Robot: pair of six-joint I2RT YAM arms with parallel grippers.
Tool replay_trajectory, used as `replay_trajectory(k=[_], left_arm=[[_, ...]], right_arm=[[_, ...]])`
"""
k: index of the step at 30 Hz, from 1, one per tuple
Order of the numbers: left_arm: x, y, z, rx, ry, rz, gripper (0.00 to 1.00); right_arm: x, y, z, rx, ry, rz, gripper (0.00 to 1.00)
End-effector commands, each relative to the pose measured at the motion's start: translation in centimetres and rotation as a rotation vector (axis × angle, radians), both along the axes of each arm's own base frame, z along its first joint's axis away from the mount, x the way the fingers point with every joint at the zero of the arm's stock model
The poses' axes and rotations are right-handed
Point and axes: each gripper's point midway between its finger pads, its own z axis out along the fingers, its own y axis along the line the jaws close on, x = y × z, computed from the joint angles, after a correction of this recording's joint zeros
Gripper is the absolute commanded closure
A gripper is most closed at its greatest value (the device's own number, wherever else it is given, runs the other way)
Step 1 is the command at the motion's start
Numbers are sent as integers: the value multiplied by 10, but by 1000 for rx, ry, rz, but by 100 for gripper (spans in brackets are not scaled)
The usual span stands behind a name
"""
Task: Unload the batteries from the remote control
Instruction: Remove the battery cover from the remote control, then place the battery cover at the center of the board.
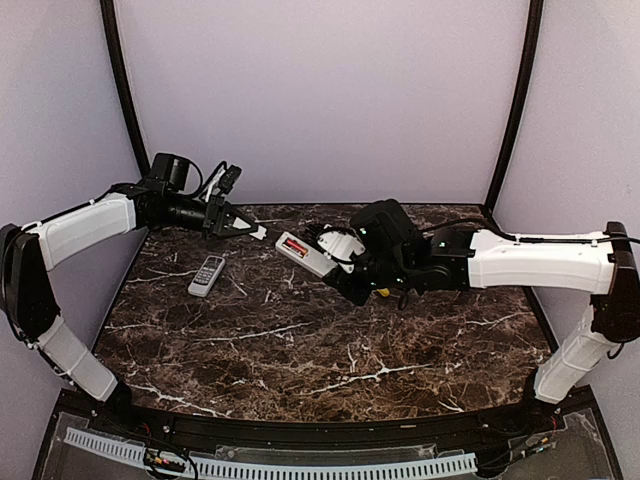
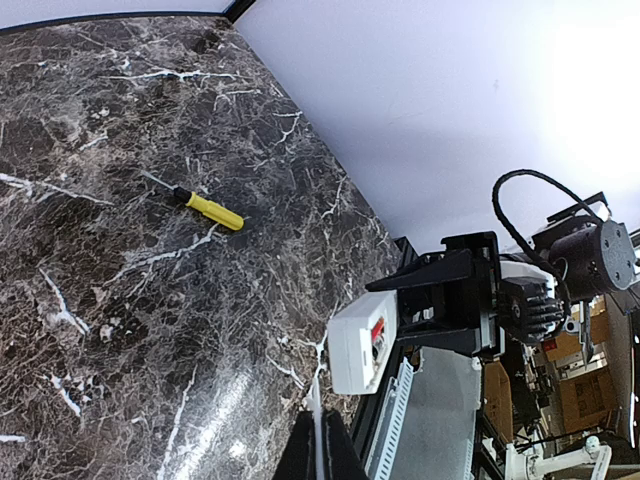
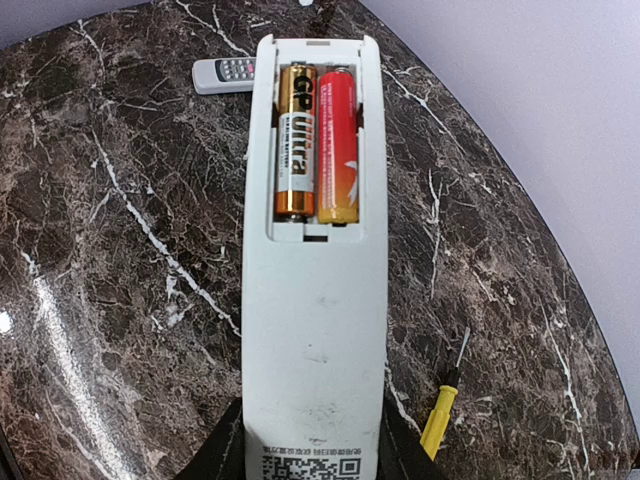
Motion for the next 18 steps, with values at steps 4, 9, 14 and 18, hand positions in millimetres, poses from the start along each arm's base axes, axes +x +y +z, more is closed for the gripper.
replay_trajectory(k=[4,9,14,18], left_arm=[[8,7,-13,72,6,72,94],[28,16,-70,216,125,164,92],[35,22,-116,308,223,196,92],[40,28,-140,391,242,229,89]], right_arm=[[8,2,27,109,-37,-25,100],[8,4,30,134,-33,-21,100],[7,6,30,156,-25,-17,100],[6,8,30,169,-26,-11,100]])
